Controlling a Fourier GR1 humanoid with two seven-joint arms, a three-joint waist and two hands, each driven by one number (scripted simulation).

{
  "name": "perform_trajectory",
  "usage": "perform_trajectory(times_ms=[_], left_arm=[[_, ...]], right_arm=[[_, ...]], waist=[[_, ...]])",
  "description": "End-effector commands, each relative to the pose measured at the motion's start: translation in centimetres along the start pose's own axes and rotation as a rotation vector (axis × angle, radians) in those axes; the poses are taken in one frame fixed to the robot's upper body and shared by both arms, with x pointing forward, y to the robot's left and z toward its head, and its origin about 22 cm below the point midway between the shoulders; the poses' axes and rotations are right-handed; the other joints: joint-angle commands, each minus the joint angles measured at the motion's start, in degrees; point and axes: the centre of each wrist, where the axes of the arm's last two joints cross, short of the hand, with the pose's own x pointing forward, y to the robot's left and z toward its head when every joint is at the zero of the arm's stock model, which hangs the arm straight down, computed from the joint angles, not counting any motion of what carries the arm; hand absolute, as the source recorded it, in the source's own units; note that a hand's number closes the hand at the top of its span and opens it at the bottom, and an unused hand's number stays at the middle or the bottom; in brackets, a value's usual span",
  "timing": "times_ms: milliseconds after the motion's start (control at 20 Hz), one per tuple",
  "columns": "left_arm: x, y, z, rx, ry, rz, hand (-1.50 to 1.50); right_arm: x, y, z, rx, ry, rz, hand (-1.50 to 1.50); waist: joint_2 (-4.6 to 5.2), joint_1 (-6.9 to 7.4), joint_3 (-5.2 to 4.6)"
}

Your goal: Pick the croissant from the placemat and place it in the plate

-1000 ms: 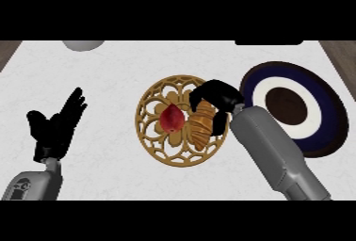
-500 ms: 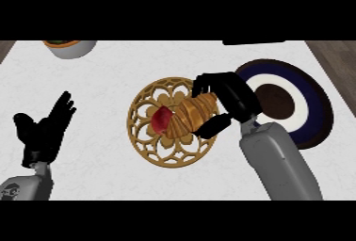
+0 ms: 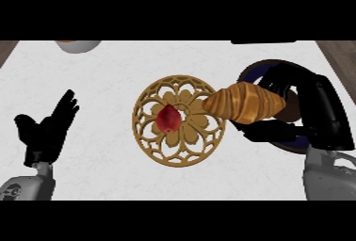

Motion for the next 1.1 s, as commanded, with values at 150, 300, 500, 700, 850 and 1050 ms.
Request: perform_trajectory(times_ms=[150, 300, 500, 700, 850, 1050], left_arm=[[-0.6, -1.5, -0.1, -0.050, 0.009, 0.001, 0.00], [-0.1, -2.3, -0.9, -0.051, 0.000, -0.011, 0.00], [0.7, -0.8, -0.7, -0.049, -0.030, -0.014, 0.00], [0.2, -1.9, -0.5, -0.060, -0.039, -0.006, 0.00], [-0.9, -1.8, -0.1, -0.066, -0.018, -0.007, 0.00], [0.7, -1.2, -1.0, -0.042, -0.023, -0.018, 0.00]], right_arm=[[-4.7, -6.5, 1.3, -0.104, 0.144, -0.072, 1.50], [-7.9, -6.2, -0.3, -0.117, 0.212, -0.052, 1.50], [-12.0, -6.6, -0.7, -0.124, 0.250, -0.044, 1.50], [-14.7, -8.6, -1.8, -0.064, 0.263, 0.042, 1.50], [-18.0, -5.5, -1.2, 0.062, 0.309, 0.091, 1.50], [-20.5, -4.6, -0.7, 0.162, 0.414, -0.109, 1.50]], waist=[[0.71, 1.85, 0.04], [0.80, 2.16, 0.03], [0.81, 2.44, 0.04], [0.82, 2.50, 0.04], [1.03, 3.30, 0.07], [0.96, 2.84, 0.09]])
